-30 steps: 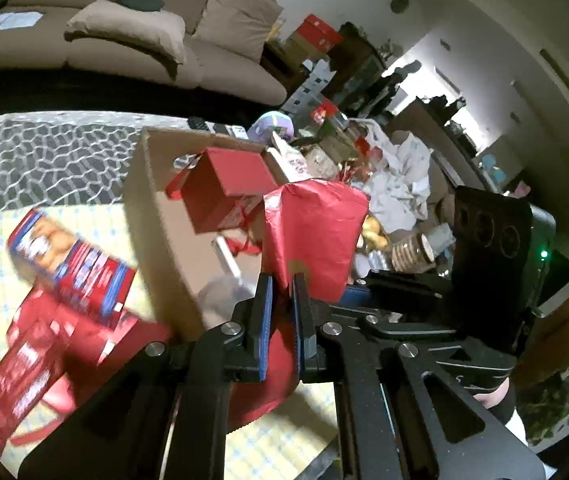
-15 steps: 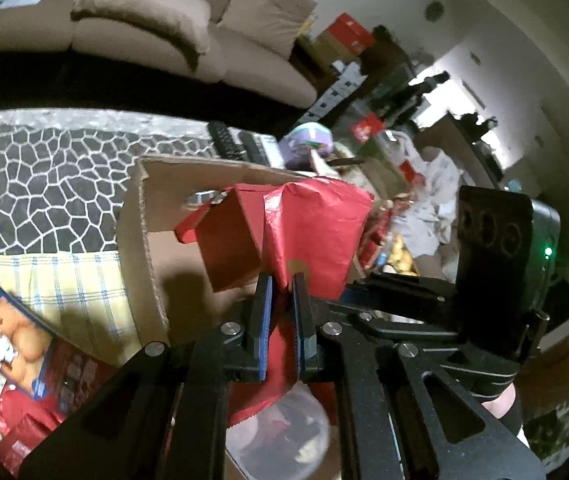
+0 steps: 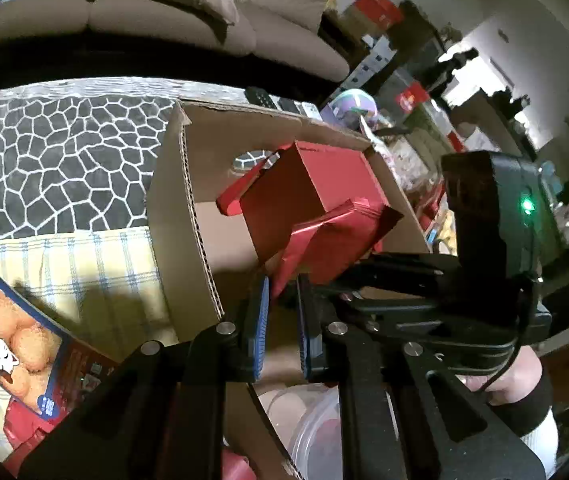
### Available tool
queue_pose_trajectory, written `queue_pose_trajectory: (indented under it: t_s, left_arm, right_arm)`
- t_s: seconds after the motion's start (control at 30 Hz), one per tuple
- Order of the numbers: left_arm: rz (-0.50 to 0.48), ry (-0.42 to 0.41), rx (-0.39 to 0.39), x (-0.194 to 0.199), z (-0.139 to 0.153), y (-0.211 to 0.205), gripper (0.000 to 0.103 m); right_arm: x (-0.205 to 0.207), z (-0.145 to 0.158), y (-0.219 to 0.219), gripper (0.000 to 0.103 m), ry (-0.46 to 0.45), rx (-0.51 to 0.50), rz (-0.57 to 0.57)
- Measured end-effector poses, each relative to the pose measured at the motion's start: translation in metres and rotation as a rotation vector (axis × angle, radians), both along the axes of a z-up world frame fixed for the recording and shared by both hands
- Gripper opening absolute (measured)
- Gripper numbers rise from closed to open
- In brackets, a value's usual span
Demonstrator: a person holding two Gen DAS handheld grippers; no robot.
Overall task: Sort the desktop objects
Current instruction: 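Lower the red paper bag into the box and open the left tool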
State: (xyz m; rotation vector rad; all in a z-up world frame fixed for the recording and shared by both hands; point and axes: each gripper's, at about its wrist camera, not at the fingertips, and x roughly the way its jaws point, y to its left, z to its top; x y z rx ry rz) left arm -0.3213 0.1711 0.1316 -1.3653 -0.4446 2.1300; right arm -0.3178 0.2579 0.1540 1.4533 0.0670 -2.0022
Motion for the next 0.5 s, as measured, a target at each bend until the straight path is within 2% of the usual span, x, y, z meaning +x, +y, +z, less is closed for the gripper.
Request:
queue_pose_trajectory:
  t_s: [0.17,0.2,0.27,0.33,0.4,0.5]
  left_arm:
    - [-0.003,-0.007,0.002,0.002,0.004,0.002,0.016]
    - [-0.01,-0.008,0.014,0.002,0.005,0.003,0.016]
    - [-0.022,-0.008,0.02,0.002,0.008,0.006,0.016]
    - [-0.037,-0.003,0.026,0.004,0.014,0.009,0.016]
    - [-0.047,0.008,0.022,0.006,0.02,0.011,0.016]
    - [-0.04,0.023,0.022,0.011,0.028,0.008,0.016]
  right_arm:
    - [-0.004,0.0,0.005,0.031,0.008,-0.007,-0.053]
    - [-0.004,0.003,0.006,0.028,0.009,-0.03,-0.057]
    - [0.0,0.012,0.007,0.012,0.032,-0.054,-0.05]
    - [0.005,0.021,0.006,0.007,0.052,-0.047,-0.036]
    - [0.011,0.03,0.01,0.007,0.063,-0.04,-0.027]
    - [0.017,0.04,0.017,0.014,0.095,-0.004,-0.033]
